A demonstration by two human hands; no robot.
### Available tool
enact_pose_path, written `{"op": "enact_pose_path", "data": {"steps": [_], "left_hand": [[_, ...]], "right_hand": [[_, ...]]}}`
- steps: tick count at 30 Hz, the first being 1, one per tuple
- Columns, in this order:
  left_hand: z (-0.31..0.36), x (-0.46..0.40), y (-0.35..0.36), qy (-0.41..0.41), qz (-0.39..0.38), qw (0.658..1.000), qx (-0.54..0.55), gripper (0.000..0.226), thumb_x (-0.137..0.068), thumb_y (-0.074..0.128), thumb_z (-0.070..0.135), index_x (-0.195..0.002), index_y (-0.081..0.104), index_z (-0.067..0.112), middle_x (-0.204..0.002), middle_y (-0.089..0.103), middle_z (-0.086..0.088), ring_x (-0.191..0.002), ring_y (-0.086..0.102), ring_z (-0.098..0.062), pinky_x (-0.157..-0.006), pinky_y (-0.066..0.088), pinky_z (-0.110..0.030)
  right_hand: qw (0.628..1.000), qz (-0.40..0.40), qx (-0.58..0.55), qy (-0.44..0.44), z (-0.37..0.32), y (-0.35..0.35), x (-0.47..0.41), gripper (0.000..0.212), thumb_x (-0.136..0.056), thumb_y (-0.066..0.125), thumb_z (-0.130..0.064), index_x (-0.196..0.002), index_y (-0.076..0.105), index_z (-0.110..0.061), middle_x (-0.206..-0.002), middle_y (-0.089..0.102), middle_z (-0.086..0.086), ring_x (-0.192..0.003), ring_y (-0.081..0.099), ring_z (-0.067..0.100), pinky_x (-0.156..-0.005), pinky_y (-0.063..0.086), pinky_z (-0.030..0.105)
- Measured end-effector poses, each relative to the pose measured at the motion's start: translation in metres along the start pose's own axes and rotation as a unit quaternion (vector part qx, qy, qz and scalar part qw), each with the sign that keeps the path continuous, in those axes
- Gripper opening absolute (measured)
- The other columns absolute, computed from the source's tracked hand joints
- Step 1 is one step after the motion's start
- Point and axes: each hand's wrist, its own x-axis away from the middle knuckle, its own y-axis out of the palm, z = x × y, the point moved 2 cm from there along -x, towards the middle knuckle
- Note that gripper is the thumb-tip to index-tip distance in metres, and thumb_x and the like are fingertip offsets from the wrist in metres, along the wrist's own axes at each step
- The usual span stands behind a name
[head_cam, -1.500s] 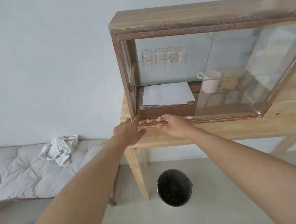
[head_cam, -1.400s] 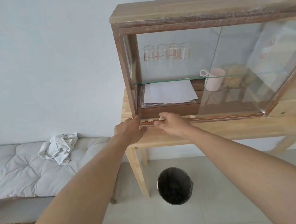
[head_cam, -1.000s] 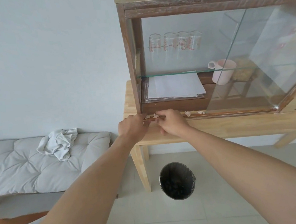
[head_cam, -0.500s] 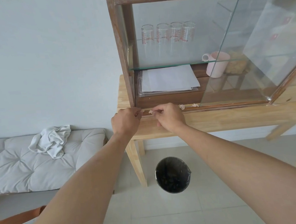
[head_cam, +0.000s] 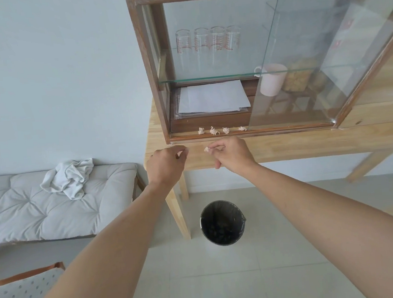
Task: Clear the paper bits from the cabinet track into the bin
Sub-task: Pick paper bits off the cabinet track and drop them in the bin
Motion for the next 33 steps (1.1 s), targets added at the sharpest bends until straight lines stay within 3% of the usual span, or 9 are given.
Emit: {"op": "enact_pose_path", "data": {"steps": [4,8,13,17,23,29,33], "left_hand": [[0.010,0.024,0.001,0.022,-0.008,1.000,0.009,0.022,-0.100,0.065,0.042,-0.110,0.081,0.032,-0.078,0.074,0.006,-0.080,0.070,-0.027,-0.072,0.057,-0.037],[0.013,0.045,0.013,0.013,-0.019,1.000,0.006,0.022,-0.100,0.065,0.042,-0.110,0.081,0.032,-0.078,0.073,0.005,-0.080,0.069,-0.027,-0.071,0.056,-0.037],[0.003,0.069,0.043,-0.006,-0.061,0.998,-0.006,0.023,-0.101,0.063,0.045,-0.114,0.080,0.035,-0.074,0.062,0.012,-0.076,0.067,-0.023,-0.067,0.054,-0.033],[-0.003,0.083,0.068,-0.017,-0.092,0.996,-0.005,0.025,-0.102,0.060,0.046,-0.116,0.079,0.037,-0.072,0.060,0.016,-0.069,0.056,-0.012,-0.059,0.041,-0.025],[-0.020,0.091,0.116,-0.031,-0.154,0.987,-0.011,0.024,-0.102,0.059,0.043,-0.115,0.079,0.036,-0.086,0.076,0.008,-0.083,0.071,-0.022,-0.072,0.057,-0.034],[-0.034,0.086,0.172,-0.055,-0.206,0.977,-0.003,0.022,-0.101,0.059,0.041,-0.107,0.080,0.041,-0.079,0.070,0.013,-0.082,0.068,-0.023,-0.068,0.056,-0.033],[-0.039,0.072,0.206,-0.068,-0.230,0.971,-0.018,0.023,-0.098,0.057,0.045,-0.098,0.079,0.043,-0.078,0.071,0.012,-0.080,0.067,-0.026,-0.065,0.052,-0.032]], "right_hand": [[1.000,-0.018,0.000,0.009,0.015,-0.009,0.022,0.017,-0.098,0.072,-0.045,-0.104,0.084,-0.033,-0.056,0.076,-0.007,-0.045,0.056,0.003,-0.064,0.056,0.030],[0.999,-0.036,0.004,0.022,0.038,-0.018,0.041,0.014,-0.099,0.072,-0.042,-0.101,0.083,-0.034,-0.057,0.077,-0.006,-0.054,0.064,0.004,-0.069,0.057,0.032],[0.997,-0.039,0.024,0.057,0.076,-0.026,0.057,0.015,-0.099,0.070,-0.044,-0.097,0.081,-0.034,-0.057,0.076,-0.008,-0.052,0.062,0.003,-0.061,0.050,0.030],[0.994,-0.050,0.046,0.085,0.107,-0.025,0.062,0.020,-0.098,0.069,-0.046,-0.086,0.079,-0.034,-0.057,0.075,-0.008,-0.063,0.070,0.020,-0.063,0.055,0.033],[0.987,-0.059,0.055,0.136,0.149,-0.008,0.058,0.028,-0.098,0.070,-0.046,-0.077,0.077,-0.029,-0.056,0.074,-0.011,-0.058,0.066,0.012,-0.065,0.051,0.032],[0.976,-0.081,0.076,0.188,0.182,0.029,0.046,0.029,-0.097,0.067,-0.047,-0.076,0.075,-0.028,-0.056,0.074,-0.011,-0.071,0.074,0.013,-0.070,0.058,0.033],[0.970,-0.080,0.074,0.216,0.198,0.049,0.035,0.023,-0.097,0.067,-0.045,-0.087,0.079,-0.028,-0.057,0.074,-0.010,-0.071,0.074,0.011,-0.066,0.051,0.030]]}}
